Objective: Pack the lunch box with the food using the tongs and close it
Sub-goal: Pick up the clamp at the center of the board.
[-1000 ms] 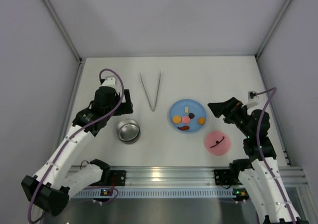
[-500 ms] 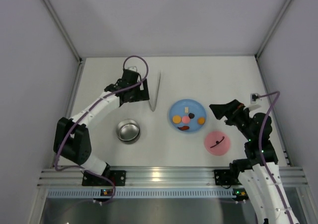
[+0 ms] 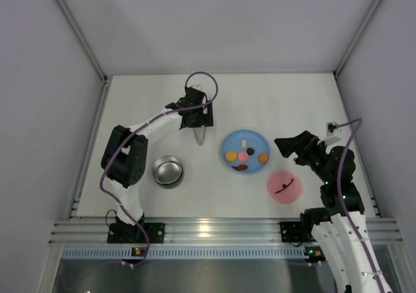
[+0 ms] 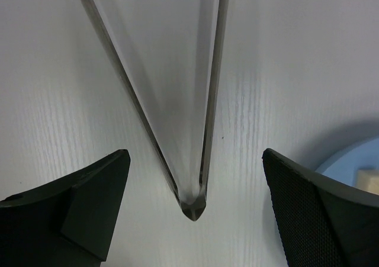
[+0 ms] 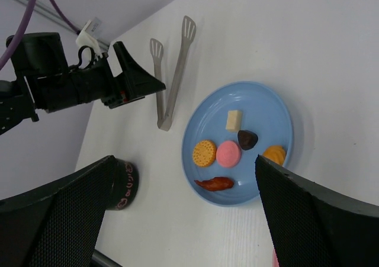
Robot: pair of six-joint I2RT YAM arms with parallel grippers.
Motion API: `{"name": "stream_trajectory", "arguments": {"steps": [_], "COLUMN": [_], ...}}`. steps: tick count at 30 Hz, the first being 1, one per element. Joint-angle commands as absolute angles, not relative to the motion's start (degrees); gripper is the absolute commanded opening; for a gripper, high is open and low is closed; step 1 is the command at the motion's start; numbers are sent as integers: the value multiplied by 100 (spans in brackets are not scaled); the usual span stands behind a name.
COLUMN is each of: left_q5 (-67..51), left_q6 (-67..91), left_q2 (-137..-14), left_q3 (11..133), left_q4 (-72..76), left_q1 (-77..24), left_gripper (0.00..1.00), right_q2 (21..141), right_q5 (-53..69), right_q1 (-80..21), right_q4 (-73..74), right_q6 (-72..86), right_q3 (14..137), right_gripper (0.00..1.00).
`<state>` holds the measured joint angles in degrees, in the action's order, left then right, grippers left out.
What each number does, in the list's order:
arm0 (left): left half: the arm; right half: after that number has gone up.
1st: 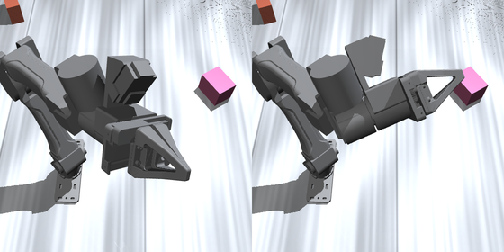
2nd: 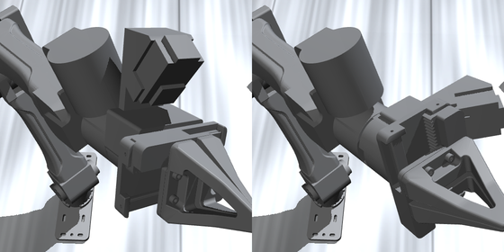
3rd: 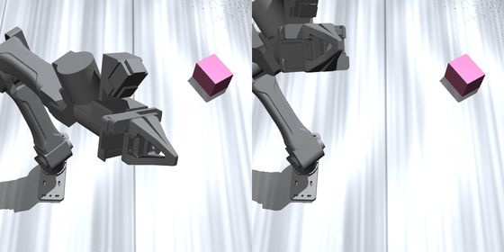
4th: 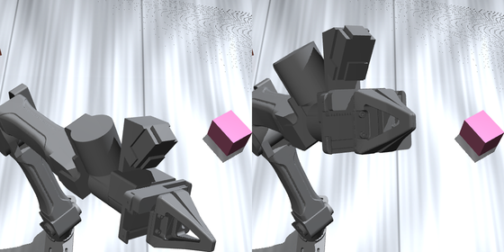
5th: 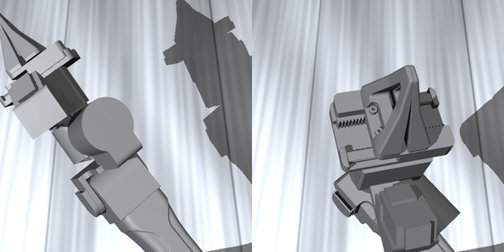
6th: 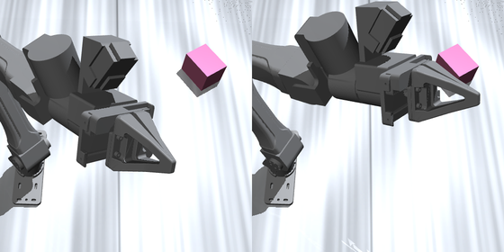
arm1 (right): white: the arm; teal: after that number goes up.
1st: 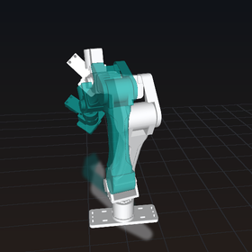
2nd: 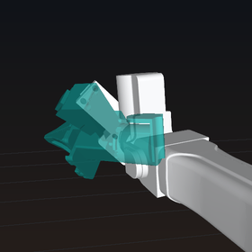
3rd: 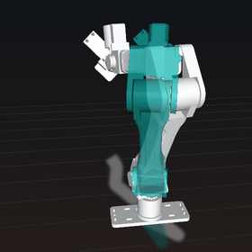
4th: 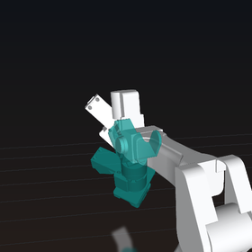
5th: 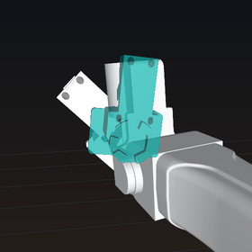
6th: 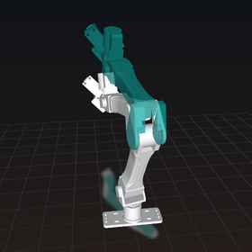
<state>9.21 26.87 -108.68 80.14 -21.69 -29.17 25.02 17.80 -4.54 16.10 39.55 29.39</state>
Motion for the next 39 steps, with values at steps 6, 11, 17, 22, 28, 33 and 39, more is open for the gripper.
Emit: {"name": "stream_trajectory", "arguments": {"steps": [6, 11, 17, 22, 28, 33, 39], "left_q5": [1353, 1424, 1371, 1389, 1380, 1310, 1292], "left_q6": [2497, 2382, 2294, 2312, 2285, 2180, 2250], "left_q2": [-11364, -11522, -11803, -11909, -11909, -11874, -11883], "left_q3": [8420, 8499, 8587, 8613, 8552, 8455, 8394], "left_q4": [-1977, -1969, -1916, -1881, -1846, -1758, -1688], "left_q1": [-2874, -2874, -2856, -2821, -2812, -2804, -2812], "left_gripper": [99, 99, 98, 98, 83, 63, 52], "right_q2": [2549, 2522, 2487, 2505, 2522, 2558, 2654], "right_q5": [1714, 1723, 1714, 1696, 1714, 1767, 1810], "right_q1": [-369, -369, -369, -360, -369, -369, -360], "right_q4": [1749, 1784, 1819, 1819, 1793, 1775, 1749], "right_q6": [3744, 3736, 3727, 3700, 3718, 3744, 3753], "right_q3": [3331, 3305, 3322, 3287, 3287, 3305, 3392], "right_gripper": [100, 100, 99, 100, 99, 99, 100]}}
